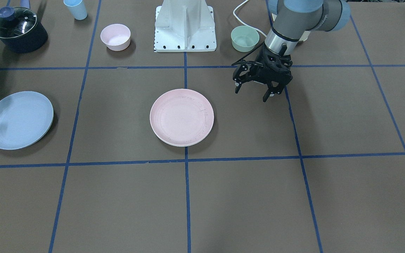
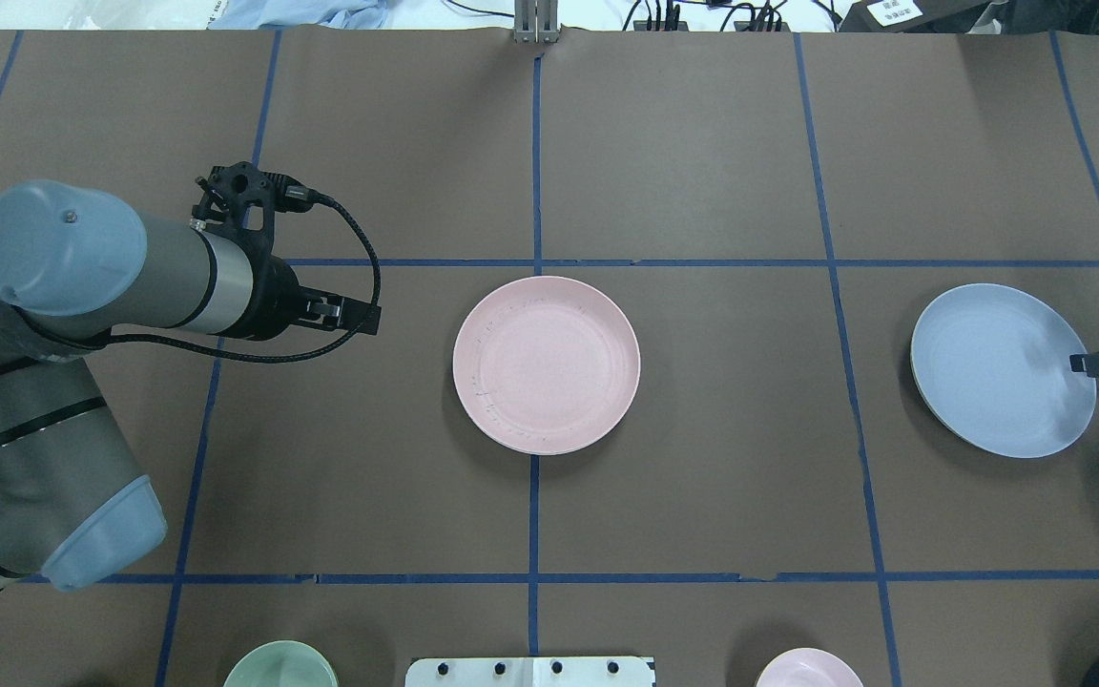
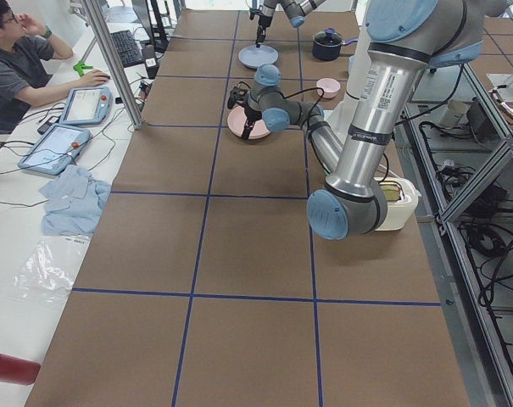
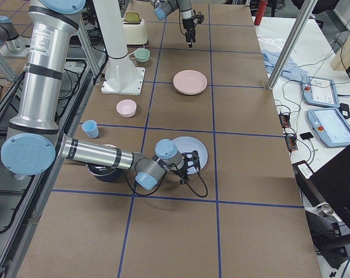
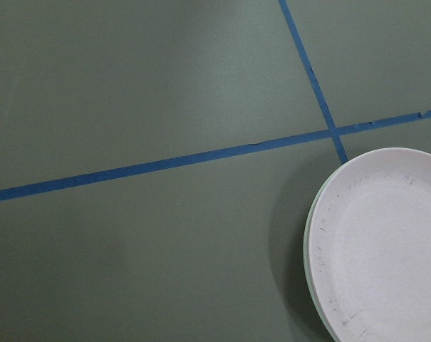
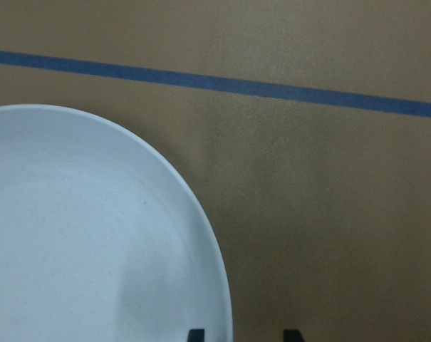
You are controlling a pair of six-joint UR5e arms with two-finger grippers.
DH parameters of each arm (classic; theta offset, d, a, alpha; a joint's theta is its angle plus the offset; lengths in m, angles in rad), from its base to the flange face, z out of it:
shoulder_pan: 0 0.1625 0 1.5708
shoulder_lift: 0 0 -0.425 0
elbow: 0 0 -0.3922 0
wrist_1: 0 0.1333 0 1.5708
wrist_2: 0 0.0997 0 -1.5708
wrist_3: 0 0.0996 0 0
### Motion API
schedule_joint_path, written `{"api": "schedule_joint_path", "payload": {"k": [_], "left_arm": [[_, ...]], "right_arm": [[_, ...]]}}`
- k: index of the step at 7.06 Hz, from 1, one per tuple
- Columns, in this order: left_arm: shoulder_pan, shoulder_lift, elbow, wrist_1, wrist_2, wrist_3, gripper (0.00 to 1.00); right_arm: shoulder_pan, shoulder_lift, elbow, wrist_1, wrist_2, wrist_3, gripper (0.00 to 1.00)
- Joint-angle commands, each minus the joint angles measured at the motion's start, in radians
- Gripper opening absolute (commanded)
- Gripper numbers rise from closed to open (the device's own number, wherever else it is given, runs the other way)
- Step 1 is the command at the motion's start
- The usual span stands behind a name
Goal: Stack three plates with pink and blue
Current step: 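Grasp the light blue plate with the right gripper and carry it over the pink plate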
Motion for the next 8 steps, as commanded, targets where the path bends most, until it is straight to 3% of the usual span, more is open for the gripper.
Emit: {"api": "schedule_joint_path", "payload": {"k": [1, 2, 4, 5, 6, 8], "left_arm": [[0.000, -0.003, 0.004, 0.000, 0.000, 0.000, 1.00], [0.000, -0.004, 0.004, 0.000, 0.000, 0.000, 1.00], [-0.003, -0.006, 0.009, -0.002, 0.000, 0.000, 1.00], [-0.010, -0.006, 0.009, 0.000, 0.000, 0.006, 1.00], [-0.020, -0.006, 0.010, 0.000, -0.001, 0.010, 1.00], [-0.094, 0.002, 0.007, 0.006, -0.064, 0.103, 1.00]], "right_arm": [[-0.006, 0.005, 0.004, 0.001, 0.002, 0.003, 0.31], [-0.006, 0.007, 0.006, 0.001, 0.004, 0.003, 0.00], [-0.003, 0.007, 0.035, 0.001, 0.010, 0.003, 0.00], [-0.002, 0.008, 0.093, -0.034, 0.034, 0.017, 0.00], [0.013, 0.046, 0.148, -0.061, 0.062, 0.149, 0.00], [0.012, 0.231, 0.155, -0.085, 0.099, 0.367, 0.00]]}}
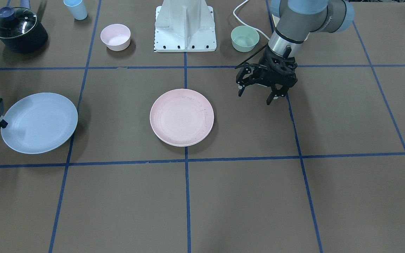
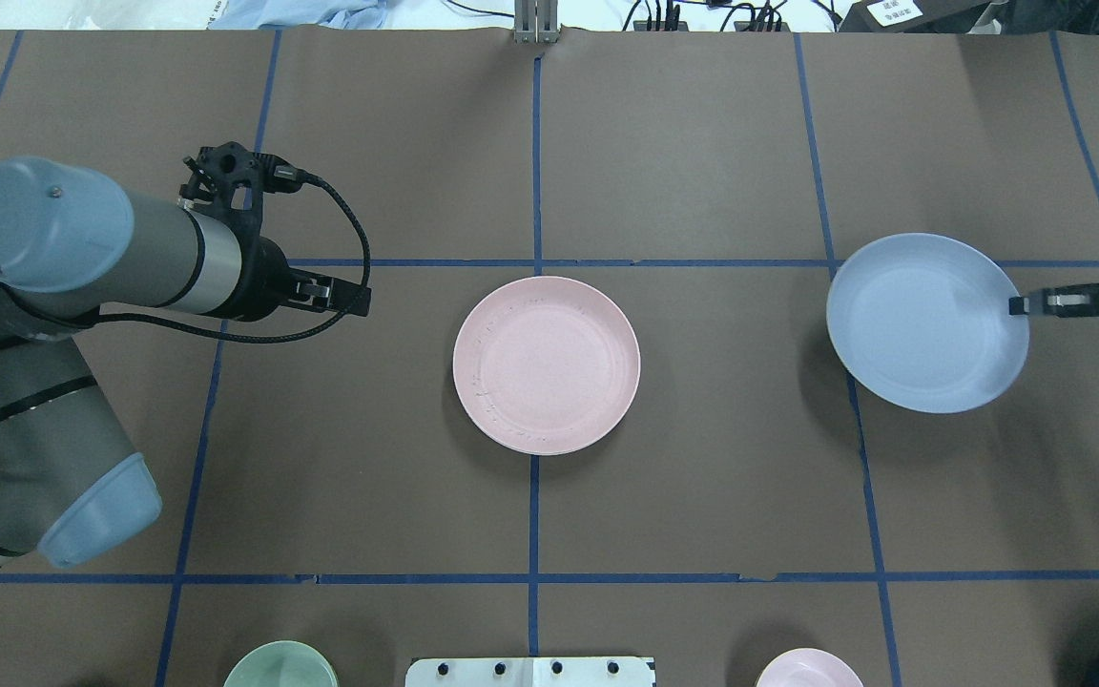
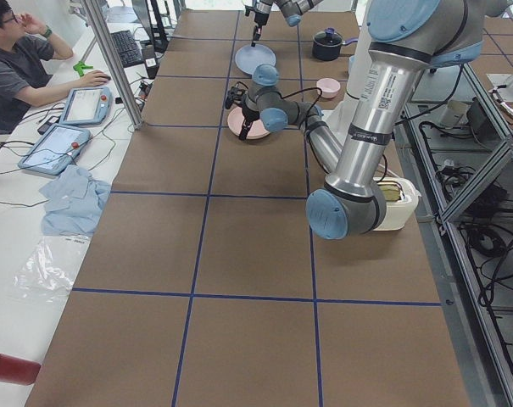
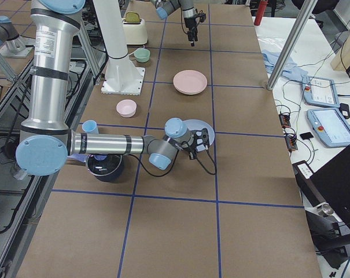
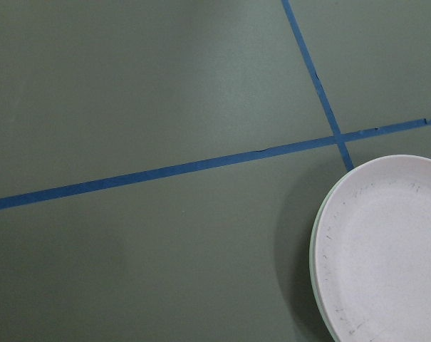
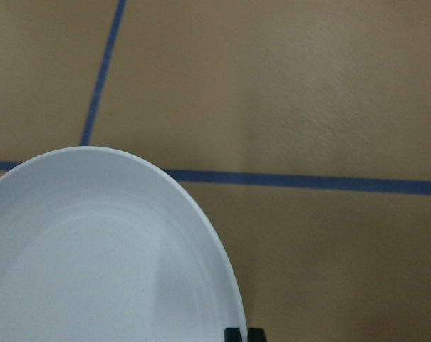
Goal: Stack three plates with pink and blue
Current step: 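Grasp the light blue plate with the right gripper and carry it over the pink plate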
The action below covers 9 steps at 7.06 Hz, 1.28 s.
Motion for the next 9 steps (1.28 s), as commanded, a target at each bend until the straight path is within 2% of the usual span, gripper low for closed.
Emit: {"api": "schedule_joint_path", "payload": {"k": [1, 3, 4, 5, 6, 7, 8, 9], "left_arm": [[-0.101, 0.043, -0.008, 0.015, -0.063, 0.152, 1.00], [-0.275, 0.086, -0.009, 0.112, -0.122, 0.438, 1.00], [-0.367, 0.136, -0.008, 0.130, -0.127, 0.601, 1.00], [-0.473, 0.178, 0.002, 0.132, -0.156, 0.774, 1.00], [-0.553, 0.204, 0.030, 0.131, -0.204, 0.907, 1.00], [-0.583, 0.218, 0.037, 0.131, -0.206, 0.944, 1.00], [-0.583, 0.220, 0.041, 0.131, -0.206, 0.945, 1.00], [-0.581, 0.220, 0.049, 0.131, -0.207, 0.945, 1.00]], "right_arm": [[-0.004, 0.188, 0.016, -0.029, 0.016, 0.238, 0.00], [-0.102, 0.325, 0.019, -0.061, -0.022, 0.411, 0.00], [-0.189, 0.355, 0.036, -0.069, -0.109, 0.485, 0.00], [-0.285, 0.370, 0.103, -0.151, -0.213, 0.493, 0.00], [-0.362, 0.410, 0.204, -0.353, -0.284, 0.495, 0.00], [-0.480, 0.425, 0.284, -0.521, -0.412, 0.495, 0.00], [-0.589, 0.451, 0.278, -0.594, -0.533, 0.495, 0.00], [-0.630, 0.470, 0.271, -0.645, -0.575, 0.495, 0.00]]}}
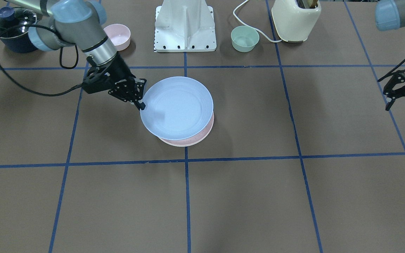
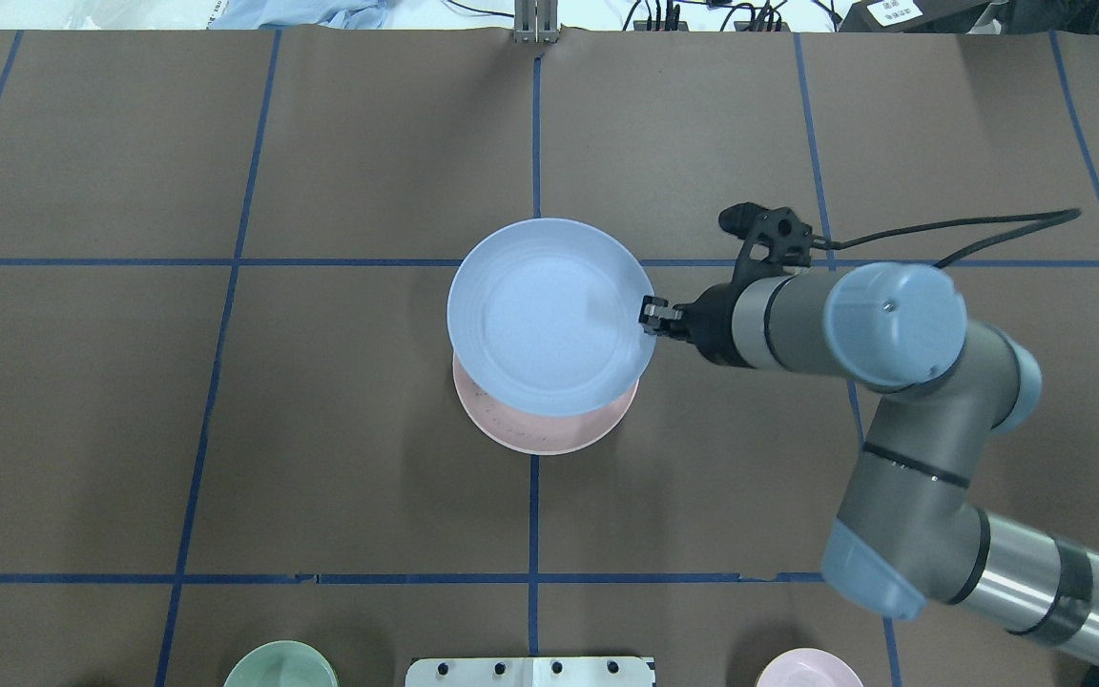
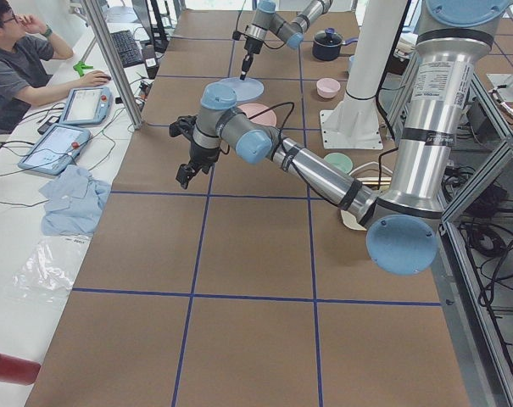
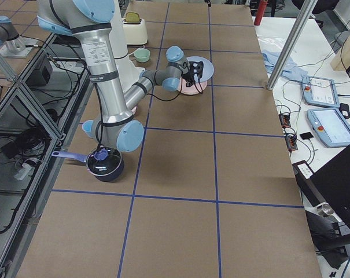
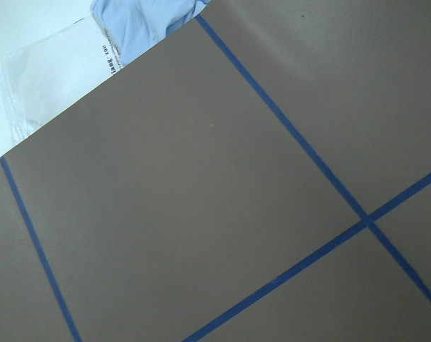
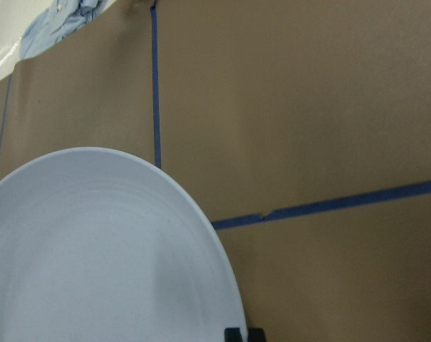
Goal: Stack three plates with pink and blue
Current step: 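Lower the light blue plate onto the pink plate and open the right gripper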
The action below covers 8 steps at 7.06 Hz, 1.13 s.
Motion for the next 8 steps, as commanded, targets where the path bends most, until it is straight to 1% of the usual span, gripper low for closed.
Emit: {"api": "schedule_joint_path", "payload": {"k": [1, 3, 4, 6, 7, 8], "left_arm": [[-0.007, 0.003, 0.012, 0.000, -0.003, 0.010, 1.00], [-0.006, 0.005, 0.012, -0.001, -0.003, 0.007, 1.00], [-0.006, 0.005, 0.013, -0.001, -0.003, 0.007, 1.00], [-0.006, 0.005, 0.013, -0.001, -0.003, 0.006, 1.00], [-0.006, 0.014, 0.013, -0.007, -0.005, 0.006, 1.00], [-0.006, 0.017, 0.012, -0.011, -0.005, 0.004, 1.00]], "right_arm": [[-0.084, 0.025, 0.005, -0.100, -0.089, -0.001, 0.00], [-0.082, 0.022, -0.003, -0.127, -0.090, -0.015, 0.00], [-0.076, 0.024, -0.003, -0.166, -0.099, -0.018, 0.00], [-0.076, 0.033, -0.006, -0.181, -0.112, -0.023, 0.00], [-0.078, 0.038, -0.012, -0.181, -0.113, -0.024, 0.23], [-0.081, 0.045, -0.018, -0.181, -0.148, -0.026, 0.99]]}}
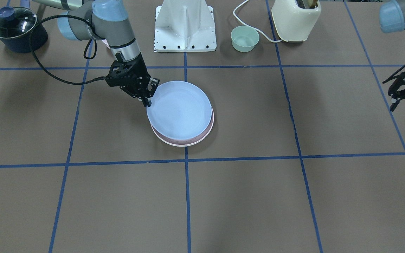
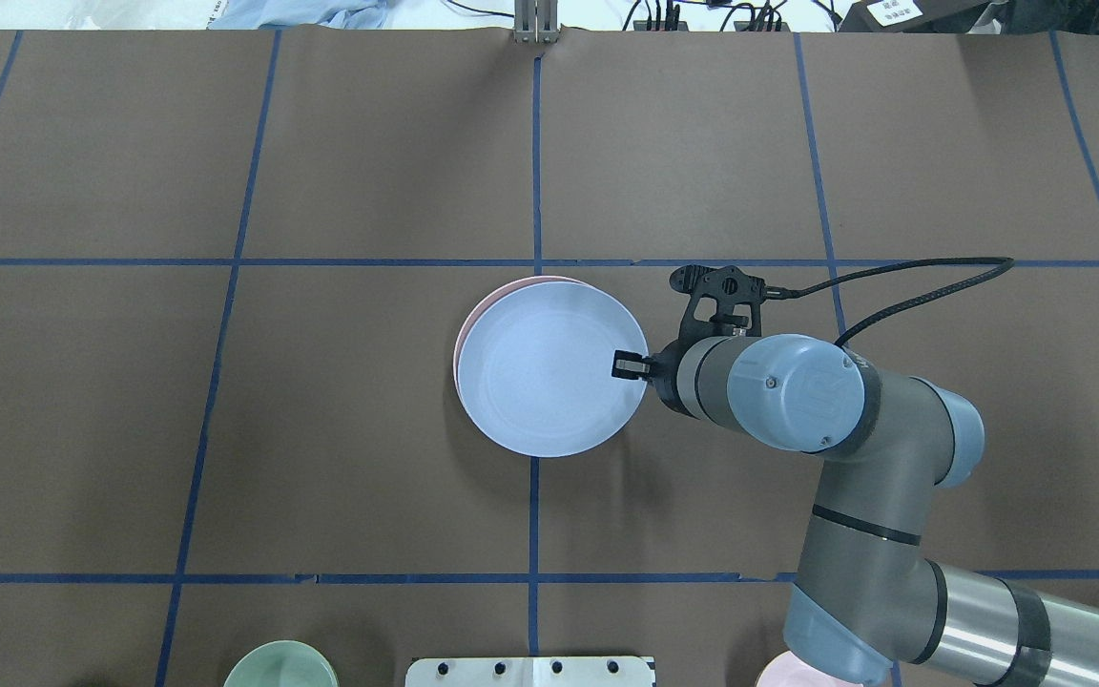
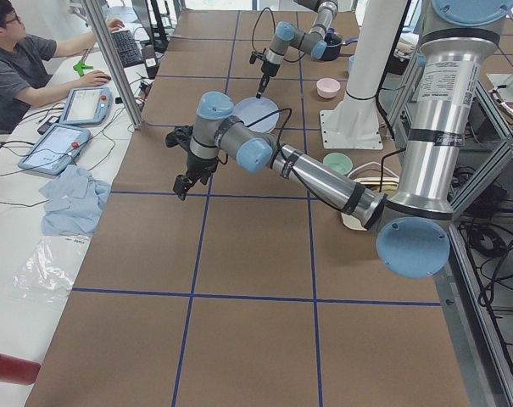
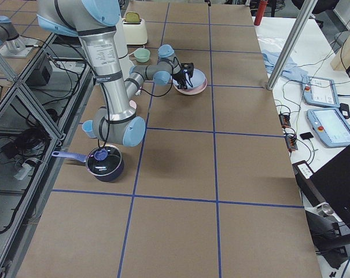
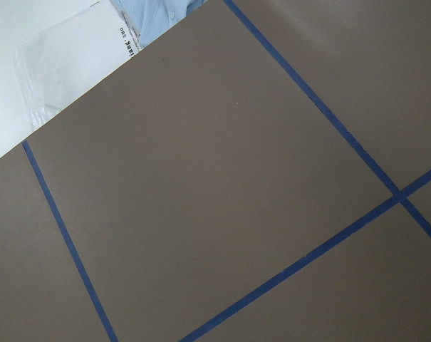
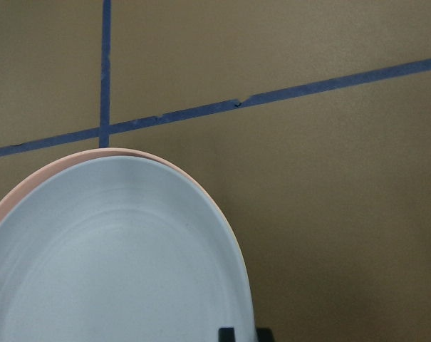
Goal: Stack three plates with pink and blue
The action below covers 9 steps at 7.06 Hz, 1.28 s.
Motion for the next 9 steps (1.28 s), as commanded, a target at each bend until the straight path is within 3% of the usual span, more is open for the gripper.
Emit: {"api": "schedule_joint_path", "payload": {"k": [1, 3, 5, 7, 9], "left_arm": [[0.000, 0.005, -0.001, -0.006, 0.000, -0.003, 1.00], [0.000, 0.006, 0.011, -0.006, -0.017, -0.003, 1.00], [-0.011, 0.098, 0.031, -0.010, -0.033, -0.010, 1.00], [-0.125, 0.128, 0.063, -0.004, -0.014, -0.011, 1.00], [-0.216, 0.122, 0.103, 0.158, -0.023, -0.009, 1.00]], "right_arm": [[-0.003, 0.027, -0.016, -0.007, -0.030, -0.002, 1.00], [0.055, 0.096, -0.008, -0.153, 0.002, -0.066, 1.00], [0.251, 0.110, -0.005, -0.289, 0.210, -0.263, 1.00], [0.507, 0.095, -0.014, -0.445, 0.418, -0.685, 1.00], [0.730, 0.002, -0.042, -0.515, 0.558, -1.106, 1.00]]}}
